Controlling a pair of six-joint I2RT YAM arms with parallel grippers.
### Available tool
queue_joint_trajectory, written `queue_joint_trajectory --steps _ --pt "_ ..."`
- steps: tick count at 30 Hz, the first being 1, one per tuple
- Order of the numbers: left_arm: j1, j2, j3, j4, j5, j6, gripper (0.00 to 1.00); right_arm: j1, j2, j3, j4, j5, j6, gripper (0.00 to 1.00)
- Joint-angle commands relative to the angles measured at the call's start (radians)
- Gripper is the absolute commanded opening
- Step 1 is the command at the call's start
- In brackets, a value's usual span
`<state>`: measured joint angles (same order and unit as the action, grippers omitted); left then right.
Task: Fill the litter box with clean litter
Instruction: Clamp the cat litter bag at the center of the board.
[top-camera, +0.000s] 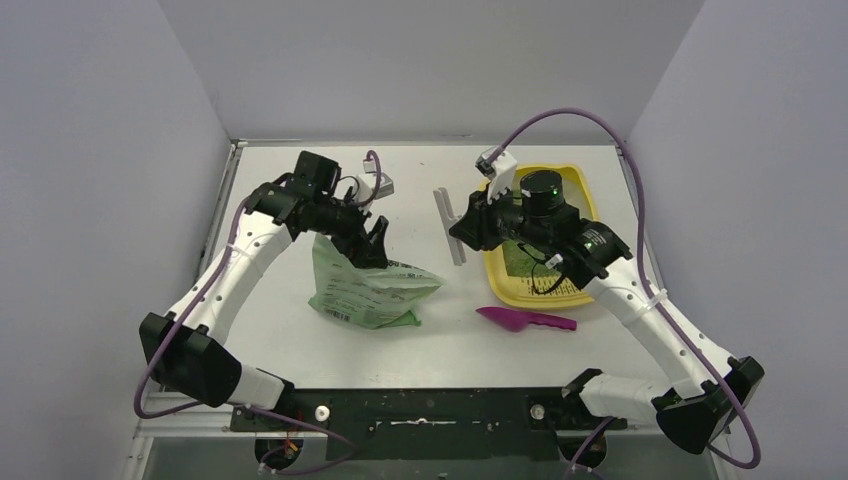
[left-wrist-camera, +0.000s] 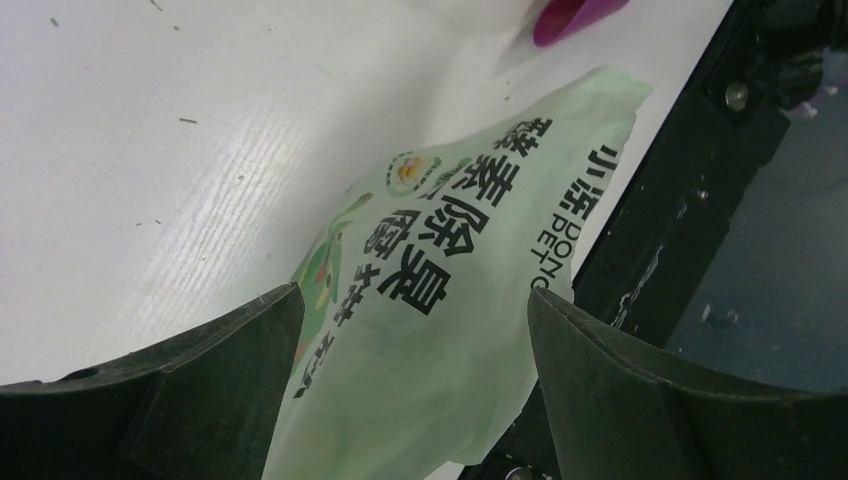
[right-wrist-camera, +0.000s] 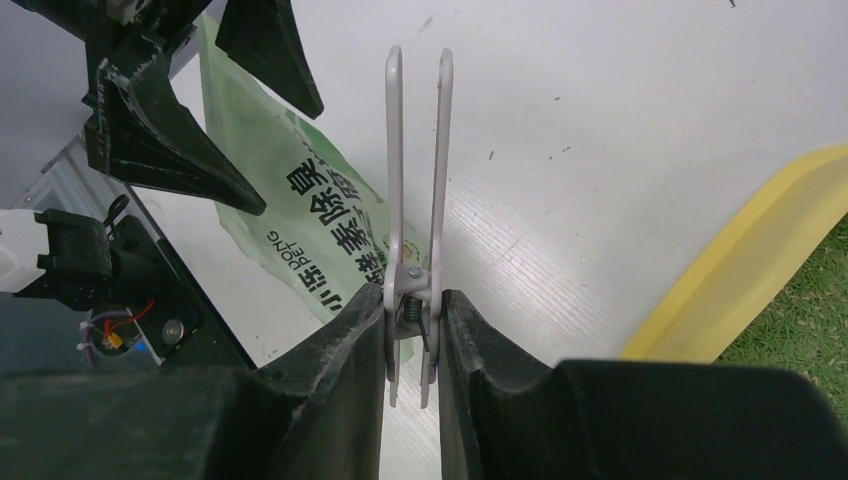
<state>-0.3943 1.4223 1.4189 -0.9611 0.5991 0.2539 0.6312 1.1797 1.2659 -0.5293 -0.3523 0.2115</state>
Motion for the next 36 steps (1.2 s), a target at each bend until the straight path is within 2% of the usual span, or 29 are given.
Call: queue_joint_trajectory --steps 1,7,14,17,22,25,30,36 --pt "-0.009 -0.009 0.006 -0.099 0.038 0.160 0.81 -0.034 -0.017 0.008 0.025 -0.115 -0.019 0.00" --pt "-0.019 0.029 -0.025 -0.155 -0.060 0.198 0.80 -0.048 0.012 0.006 0.019 -0.171 -0.034 0.00" --pt "-0.037 0.019 -0.121 -0.076 -0.219 0.173 0.75 -0.050 0.083 0.000 0.021 -0.294 -0.055 0.00" --pt "-0.054 0.015 -0.137 -0.054 -0.264 0.173 0.66 -0.050 0.118 0.005 0.025 -0.326 -0.073 0.00" --pt "-0.066 0.008 -0.154 -0.048 -0.282 0.171 0.32 -0.048 0.184 0.020 0.045 -0.363 -0.089 0.00" --pt "-0.068 -0.007 -0.167 -0.038 -0.284 0.170 0.16 -0.045 0.219 0.028 0.063 -0.402 -0.099 0.00" --pt "-0.068 -0.047 -0.191 -0.018 -0.292 0.171 0.08 -0.034 0.257 0.034 0.125 -0.449 -0.105 0.00" --pt "-0.066 -0.079 -0.201 -0.004 -0.288 0.166 0.06 -0.013 0.245 -0.035 0.301 -0.462 -0.036 0.00"
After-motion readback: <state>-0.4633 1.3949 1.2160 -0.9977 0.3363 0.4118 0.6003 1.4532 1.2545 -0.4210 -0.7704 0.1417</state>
